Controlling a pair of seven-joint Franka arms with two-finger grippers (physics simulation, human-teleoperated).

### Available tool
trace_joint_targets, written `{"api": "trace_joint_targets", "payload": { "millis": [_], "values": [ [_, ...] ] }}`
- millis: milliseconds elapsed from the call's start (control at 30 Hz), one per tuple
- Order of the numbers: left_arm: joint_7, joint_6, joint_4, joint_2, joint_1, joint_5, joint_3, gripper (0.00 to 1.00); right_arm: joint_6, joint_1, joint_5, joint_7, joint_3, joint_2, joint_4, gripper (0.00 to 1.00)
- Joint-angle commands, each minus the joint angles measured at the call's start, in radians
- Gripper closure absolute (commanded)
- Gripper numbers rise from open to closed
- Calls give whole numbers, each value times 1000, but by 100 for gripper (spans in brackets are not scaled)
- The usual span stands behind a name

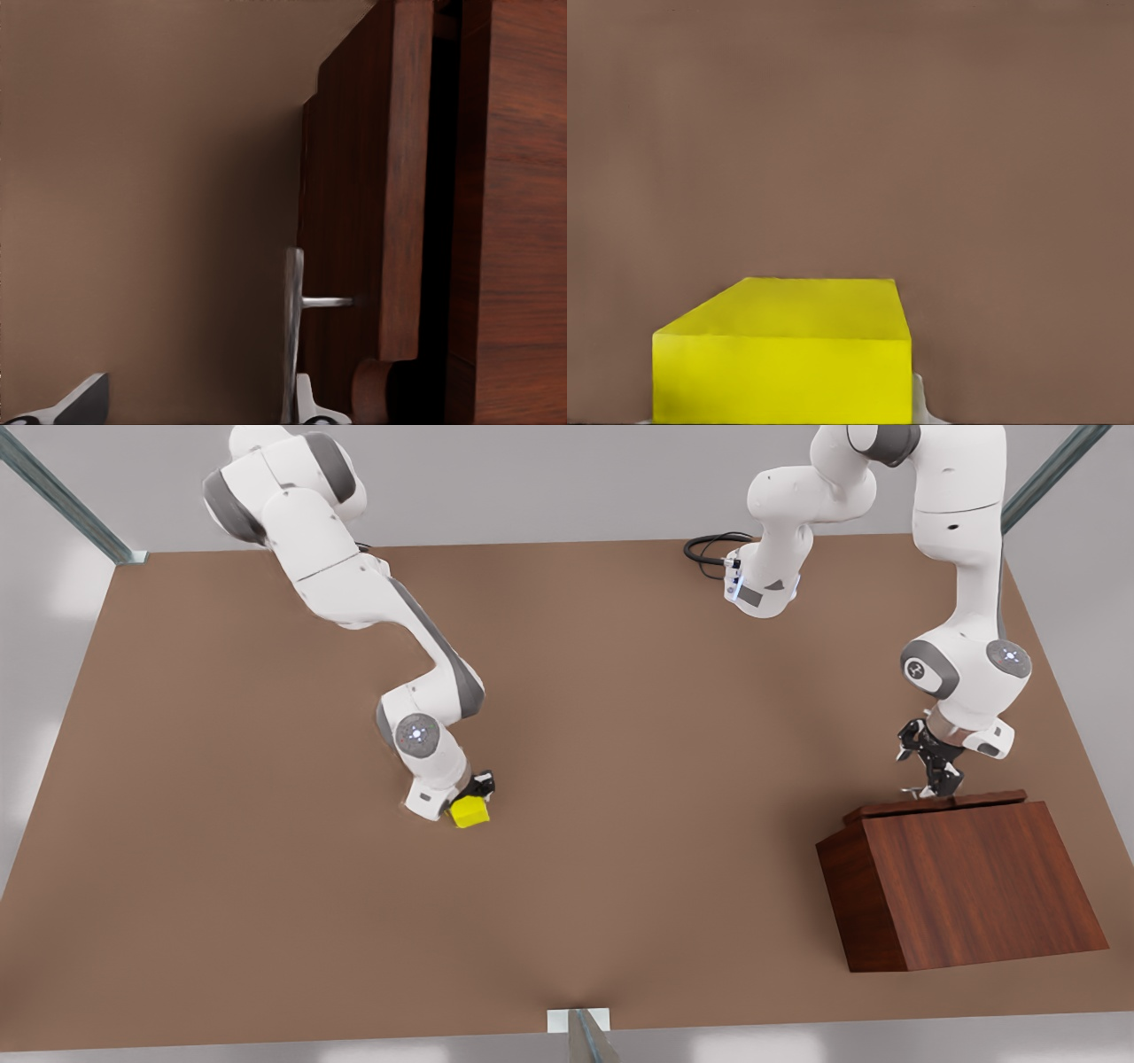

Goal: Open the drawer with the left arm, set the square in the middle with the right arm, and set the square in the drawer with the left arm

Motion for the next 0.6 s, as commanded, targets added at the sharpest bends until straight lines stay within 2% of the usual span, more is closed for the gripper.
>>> {"api": "trace_joint_targets", "payload": {
  "millis": [0,67,167,267,533,567],
  "values": [
    [0,0,0,0,1,-2,0,0,-1,23,-5,50,0,36,50,43],
    [0,0,0,-2,3,-2,5,0,7,143,-3,270,0,180,260,43],
    [0,-2,-6,-5,6,-2,12,0,10,248,-6,497,-20,353,472,43],
    [-2,-3,-37,-33,6,-2,22,0,0,304,-6,630,-42,392,531,43],
    [-3,-18,-118,-114,6,-2,51,0,-70,413,-17,1156,-77,387,552,42],
    [-3,-20,-130,-125,6,-2,58,0,-69,418,-15,1184,-77,389,554,37]
  ]
}}
